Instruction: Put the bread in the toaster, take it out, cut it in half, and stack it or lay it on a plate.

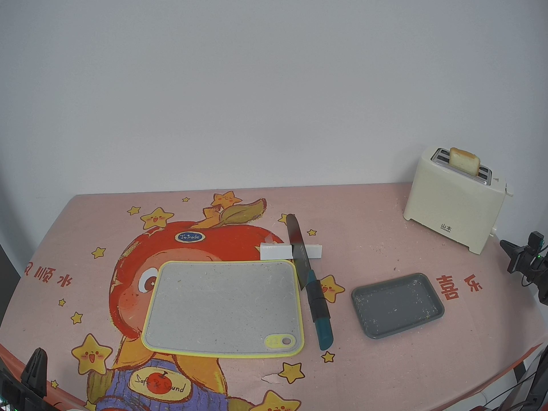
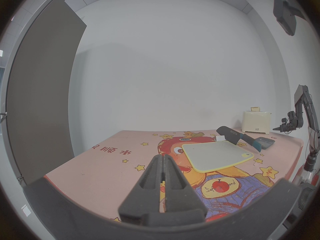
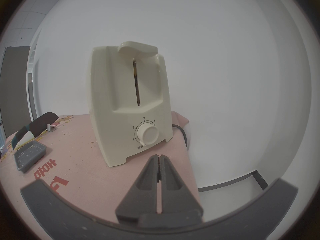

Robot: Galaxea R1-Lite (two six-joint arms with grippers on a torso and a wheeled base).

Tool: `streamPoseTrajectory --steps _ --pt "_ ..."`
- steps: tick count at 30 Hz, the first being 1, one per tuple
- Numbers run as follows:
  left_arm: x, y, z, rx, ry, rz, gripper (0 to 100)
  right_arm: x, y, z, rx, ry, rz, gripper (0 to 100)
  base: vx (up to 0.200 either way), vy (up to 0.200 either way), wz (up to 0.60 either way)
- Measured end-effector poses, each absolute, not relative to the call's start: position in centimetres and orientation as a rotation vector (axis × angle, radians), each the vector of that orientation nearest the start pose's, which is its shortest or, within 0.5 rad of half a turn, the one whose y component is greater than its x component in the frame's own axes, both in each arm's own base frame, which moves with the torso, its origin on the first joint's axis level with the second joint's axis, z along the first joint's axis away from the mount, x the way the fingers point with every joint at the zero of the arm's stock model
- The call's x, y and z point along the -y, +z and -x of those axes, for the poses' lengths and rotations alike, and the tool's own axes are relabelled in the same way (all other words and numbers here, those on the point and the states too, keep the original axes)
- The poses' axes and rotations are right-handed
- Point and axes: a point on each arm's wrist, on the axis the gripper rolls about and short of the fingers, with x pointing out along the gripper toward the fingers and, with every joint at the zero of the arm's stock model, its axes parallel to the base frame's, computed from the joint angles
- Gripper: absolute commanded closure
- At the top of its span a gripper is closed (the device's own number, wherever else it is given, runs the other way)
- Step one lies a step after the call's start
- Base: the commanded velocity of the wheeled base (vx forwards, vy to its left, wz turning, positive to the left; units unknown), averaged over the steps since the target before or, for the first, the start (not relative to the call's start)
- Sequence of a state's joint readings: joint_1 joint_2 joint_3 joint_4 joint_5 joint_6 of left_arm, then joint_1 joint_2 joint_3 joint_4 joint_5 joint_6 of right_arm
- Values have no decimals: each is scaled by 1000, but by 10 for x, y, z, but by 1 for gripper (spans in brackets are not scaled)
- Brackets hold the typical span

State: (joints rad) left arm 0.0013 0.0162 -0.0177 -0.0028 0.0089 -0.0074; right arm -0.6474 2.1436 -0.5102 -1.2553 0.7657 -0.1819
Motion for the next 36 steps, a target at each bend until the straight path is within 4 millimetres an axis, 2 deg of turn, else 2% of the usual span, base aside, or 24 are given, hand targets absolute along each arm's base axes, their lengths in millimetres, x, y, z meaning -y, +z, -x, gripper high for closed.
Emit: streamPoseTrajectory --steps 8,36 --pt "0 81 23 4 11 7 100 171 33 -269 -287 143 -58 100 0 0 0" --pt "0 81 23 4 11 7 100 169 31 -282 -278 151 -63 100 0 0 0"
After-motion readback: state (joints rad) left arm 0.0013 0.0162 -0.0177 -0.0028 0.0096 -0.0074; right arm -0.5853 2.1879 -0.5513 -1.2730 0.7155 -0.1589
